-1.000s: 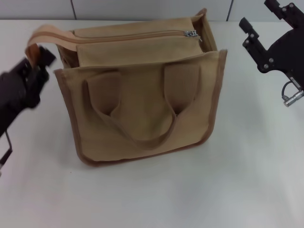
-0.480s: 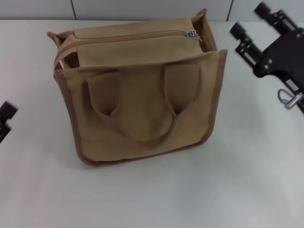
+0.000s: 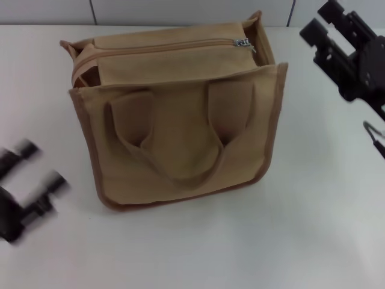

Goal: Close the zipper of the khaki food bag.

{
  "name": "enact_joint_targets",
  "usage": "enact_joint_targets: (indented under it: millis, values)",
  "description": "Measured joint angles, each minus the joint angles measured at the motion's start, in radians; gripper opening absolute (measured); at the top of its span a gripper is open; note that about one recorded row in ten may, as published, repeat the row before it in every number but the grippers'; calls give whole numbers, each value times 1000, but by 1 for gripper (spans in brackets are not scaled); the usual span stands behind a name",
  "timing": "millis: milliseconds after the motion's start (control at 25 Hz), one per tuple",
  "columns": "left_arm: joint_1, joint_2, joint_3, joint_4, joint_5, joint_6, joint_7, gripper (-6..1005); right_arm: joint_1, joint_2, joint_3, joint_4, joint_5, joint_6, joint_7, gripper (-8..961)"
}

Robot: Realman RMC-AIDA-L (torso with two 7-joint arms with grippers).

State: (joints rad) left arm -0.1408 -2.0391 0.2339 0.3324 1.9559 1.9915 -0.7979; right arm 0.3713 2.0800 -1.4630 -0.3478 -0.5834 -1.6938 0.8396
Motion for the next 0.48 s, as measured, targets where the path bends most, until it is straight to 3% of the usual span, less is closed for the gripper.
enact_joint_targets:
  millis: [80,160,400,480]
  values:
    - [-8,3,123,34,2,-3,19,786,3,-4,4,-8,-106,-16,-2,635]
    - [-21,5,180,38,8,-11,24,786,19,-12,3,-9,-193,-9,1,642]
    - [-65,3,225,42,80,-26,34,786,47,-16,6,-27,-418,6,-1,661]
    - [-70,4,226,43,109,-29,61,786,50,-12,5,-47,-515,33,16,720]
